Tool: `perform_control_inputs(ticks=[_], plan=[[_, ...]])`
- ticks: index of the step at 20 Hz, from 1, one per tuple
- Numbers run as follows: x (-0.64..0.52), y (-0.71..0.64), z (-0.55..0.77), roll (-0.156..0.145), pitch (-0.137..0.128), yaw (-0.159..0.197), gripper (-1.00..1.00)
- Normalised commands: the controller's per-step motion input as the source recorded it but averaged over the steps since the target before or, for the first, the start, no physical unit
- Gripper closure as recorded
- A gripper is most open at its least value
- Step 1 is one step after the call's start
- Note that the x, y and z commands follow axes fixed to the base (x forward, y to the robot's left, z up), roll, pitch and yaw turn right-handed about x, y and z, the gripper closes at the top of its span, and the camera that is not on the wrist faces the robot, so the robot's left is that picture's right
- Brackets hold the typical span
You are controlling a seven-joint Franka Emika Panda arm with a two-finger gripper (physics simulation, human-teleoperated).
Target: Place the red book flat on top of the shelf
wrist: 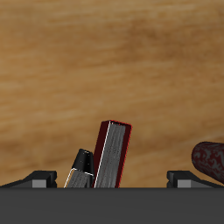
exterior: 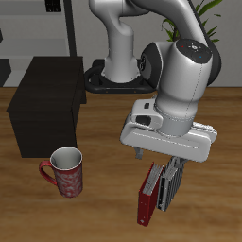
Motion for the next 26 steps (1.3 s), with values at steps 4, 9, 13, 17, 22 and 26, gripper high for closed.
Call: perform_control_inputs(ticks=[4,9,13,17,22,26], plan=[[0.17,-0.07,-0.23,-0.007,0.017,-0.010,-1.00],[0.06,0.00,-0.25,-0.006,0.025,-0.004,-1.00],[0.07,-0.09,-0.27,-0.015,0.037,-0.033,-1.00],[0.04,-0.08,-0.21,-0.017,0.032,-0.011,-1.00],[0.04,-0.12,-0.26,-0.008,0.045,-0.029,-1.00],[-0.01,-0.08,-0.17,-0.005,0.035,-0.022,1.00]])
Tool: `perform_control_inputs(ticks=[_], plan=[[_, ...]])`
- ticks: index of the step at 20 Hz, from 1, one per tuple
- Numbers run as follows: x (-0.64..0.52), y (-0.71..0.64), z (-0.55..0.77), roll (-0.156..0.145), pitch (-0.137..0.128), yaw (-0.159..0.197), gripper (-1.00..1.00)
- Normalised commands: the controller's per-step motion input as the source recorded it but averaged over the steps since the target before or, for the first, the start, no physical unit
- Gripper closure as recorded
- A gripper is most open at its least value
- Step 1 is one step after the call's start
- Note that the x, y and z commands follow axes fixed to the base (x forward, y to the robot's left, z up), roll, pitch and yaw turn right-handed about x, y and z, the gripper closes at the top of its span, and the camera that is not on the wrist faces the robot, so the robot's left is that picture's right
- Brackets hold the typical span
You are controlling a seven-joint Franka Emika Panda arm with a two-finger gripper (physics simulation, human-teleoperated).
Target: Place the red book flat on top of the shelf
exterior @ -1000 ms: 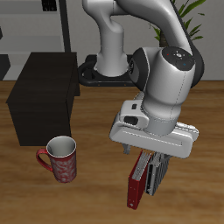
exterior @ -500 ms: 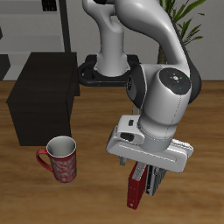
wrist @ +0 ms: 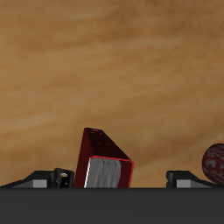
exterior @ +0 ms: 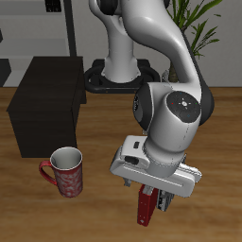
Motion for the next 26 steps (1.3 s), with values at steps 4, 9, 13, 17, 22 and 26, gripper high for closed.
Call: perform_control_inputs(ticks=[4,9,13,17,22,26], plan=[[-0.01,-0.11,-0.05,-0.014,0.017,-0.021,1.00],[0.00,-0.16,-0.02,-0.022,0.005,-0.010,1.00],[-0.05,-0.07,0.08,-0.004,-0.010,-0.018,1.00],[-0.10,-0.03,0.18,-0.001,-0.021,0.011,1.00],[-0.21,-0.08,0.43,-0.017,-0.036,0.010,1.00],[-0.29,-0.05,0.46,-0.010,-0.034,0.029,1.00]])
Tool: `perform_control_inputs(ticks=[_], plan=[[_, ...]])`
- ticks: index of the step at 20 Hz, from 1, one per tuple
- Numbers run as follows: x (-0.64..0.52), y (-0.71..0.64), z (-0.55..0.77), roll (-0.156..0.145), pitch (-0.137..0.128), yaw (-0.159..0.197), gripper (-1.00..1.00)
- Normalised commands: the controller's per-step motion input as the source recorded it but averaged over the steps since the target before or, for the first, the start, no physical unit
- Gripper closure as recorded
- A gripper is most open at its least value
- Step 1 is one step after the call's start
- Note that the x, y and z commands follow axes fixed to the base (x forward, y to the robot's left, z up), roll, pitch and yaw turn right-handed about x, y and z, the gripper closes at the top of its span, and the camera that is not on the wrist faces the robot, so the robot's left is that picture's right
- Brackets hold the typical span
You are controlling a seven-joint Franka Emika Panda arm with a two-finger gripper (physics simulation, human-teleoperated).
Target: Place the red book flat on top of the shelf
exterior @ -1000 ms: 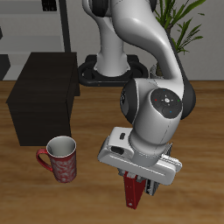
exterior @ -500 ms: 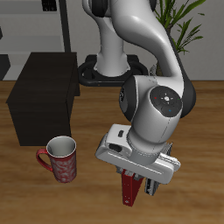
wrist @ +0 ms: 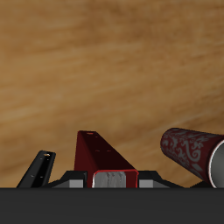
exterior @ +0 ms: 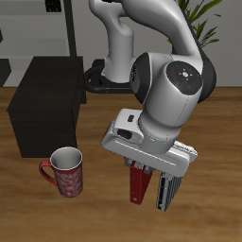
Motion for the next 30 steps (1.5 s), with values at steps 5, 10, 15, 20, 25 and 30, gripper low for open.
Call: perform_control_inputs(ticks=[5,10,15,20,25,30], plan=[[-0.43,-0.09,0.52,-0.004,-0.032,0.039,1.00],[-0.28,-0.14,0.38,0.002,-0.056,0.030,1.00],[-0.42,-0.17,0.48,-0.022,-0.055,0.028,1.00],[-0.53,-0.10,0.49,-0.005,-0.063,0.024,1.00],[-0.54,-0.02,0.44,0.018,-0.033,0.028,1.00],[-0.51,0.03,0.37,0.015,-0.061,0.061,1.00]])
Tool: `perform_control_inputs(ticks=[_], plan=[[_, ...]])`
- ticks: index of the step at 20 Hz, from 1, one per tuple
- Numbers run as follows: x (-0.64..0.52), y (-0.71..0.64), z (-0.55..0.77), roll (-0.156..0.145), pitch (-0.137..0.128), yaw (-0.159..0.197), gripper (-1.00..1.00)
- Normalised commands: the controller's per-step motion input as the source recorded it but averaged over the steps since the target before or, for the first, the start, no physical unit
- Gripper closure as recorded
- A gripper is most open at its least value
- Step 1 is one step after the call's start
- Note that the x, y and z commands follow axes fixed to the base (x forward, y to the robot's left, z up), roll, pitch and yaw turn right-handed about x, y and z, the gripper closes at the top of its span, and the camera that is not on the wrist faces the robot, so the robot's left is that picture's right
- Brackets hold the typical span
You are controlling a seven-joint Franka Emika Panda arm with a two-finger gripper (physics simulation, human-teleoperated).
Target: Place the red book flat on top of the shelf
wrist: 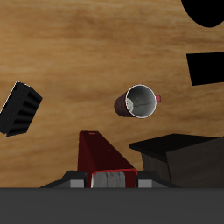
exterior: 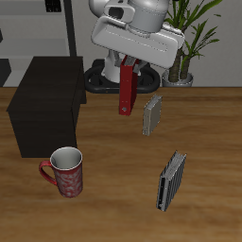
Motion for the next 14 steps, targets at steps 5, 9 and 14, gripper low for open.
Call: perform_control_inputs(ticks=[5,9,14], plan=[[-0.50,-0.07,0.32,-0.003,-0.065,0.090,1.00],[-0.58,0.02,0.09,0.024,-0.075,0.084,1.00],[-0.32,-0.13,-0.10,0.004,-0.025,0.052,1.00]])
